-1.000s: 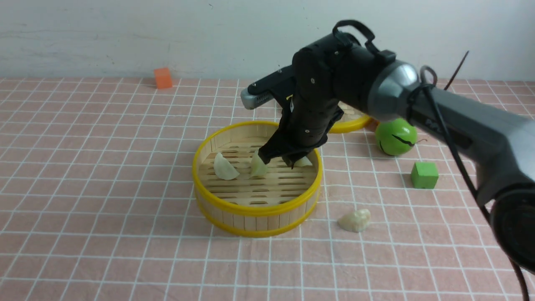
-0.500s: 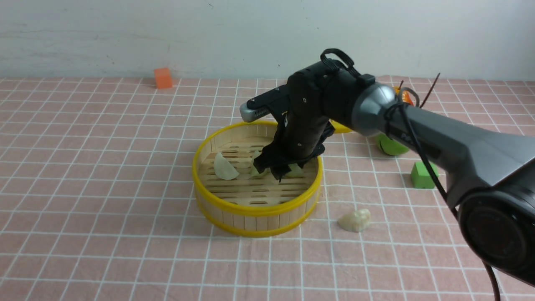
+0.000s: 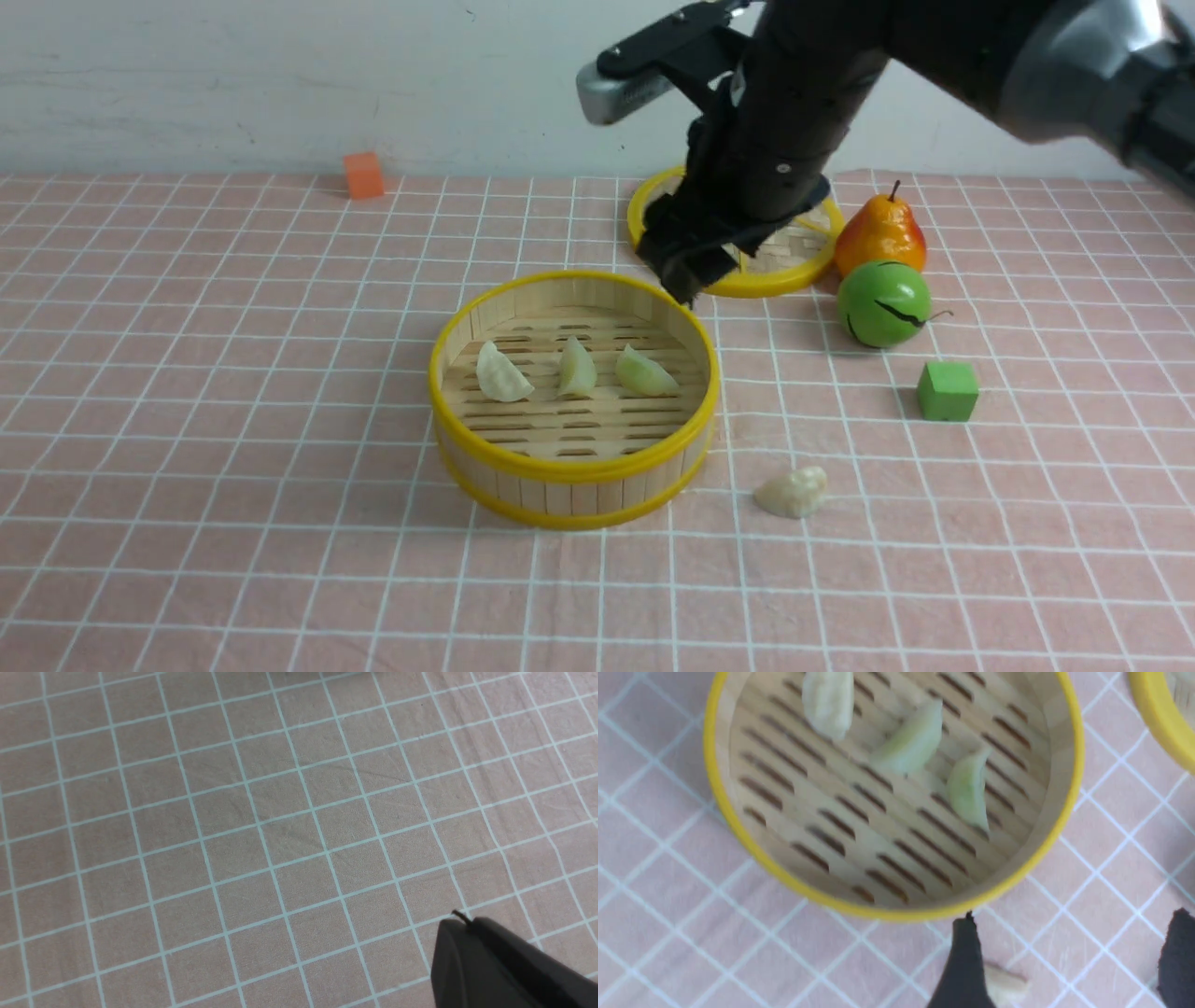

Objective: Put the dumplings into the steamer on the table with the pink tablecloth.
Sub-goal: 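Reach for and grasp a dumpling lying on the table beside the steamer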

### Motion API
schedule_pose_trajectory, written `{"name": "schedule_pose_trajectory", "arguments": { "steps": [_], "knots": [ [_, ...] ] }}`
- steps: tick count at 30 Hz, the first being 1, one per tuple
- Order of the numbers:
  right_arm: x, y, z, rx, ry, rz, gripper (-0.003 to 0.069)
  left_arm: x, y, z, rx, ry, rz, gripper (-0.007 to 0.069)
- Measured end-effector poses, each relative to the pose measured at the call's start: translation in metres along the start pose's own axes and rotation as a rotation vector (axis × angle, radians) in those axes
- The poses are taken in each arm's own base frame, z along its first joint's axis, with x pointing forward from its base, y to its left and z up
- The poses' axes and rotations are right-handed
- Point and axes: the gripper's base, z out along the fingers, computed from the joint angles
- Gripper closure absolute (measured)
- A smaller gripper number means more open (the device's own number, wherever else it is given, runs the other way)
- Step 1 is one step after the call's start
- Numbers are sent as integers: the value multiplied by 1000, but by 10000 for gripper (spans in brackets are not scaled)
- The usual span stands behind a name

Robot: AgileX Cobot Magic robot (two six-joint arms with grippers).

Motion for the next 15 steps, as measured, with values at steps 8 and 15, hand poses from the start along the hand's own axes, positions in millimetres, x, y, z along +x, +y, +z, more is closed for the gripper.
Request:
{"name": "schedule_pose_trajectory", "arguments": {
  "steps": [8,15],
  "knots": [
    [61,-11,55,-74,258,-267,183,-2,0,0,4,-18,0,638],
    [70,-11,113,-111,260,-527,183,-3,-1,0,6,-29,0,638]
  ]
}}
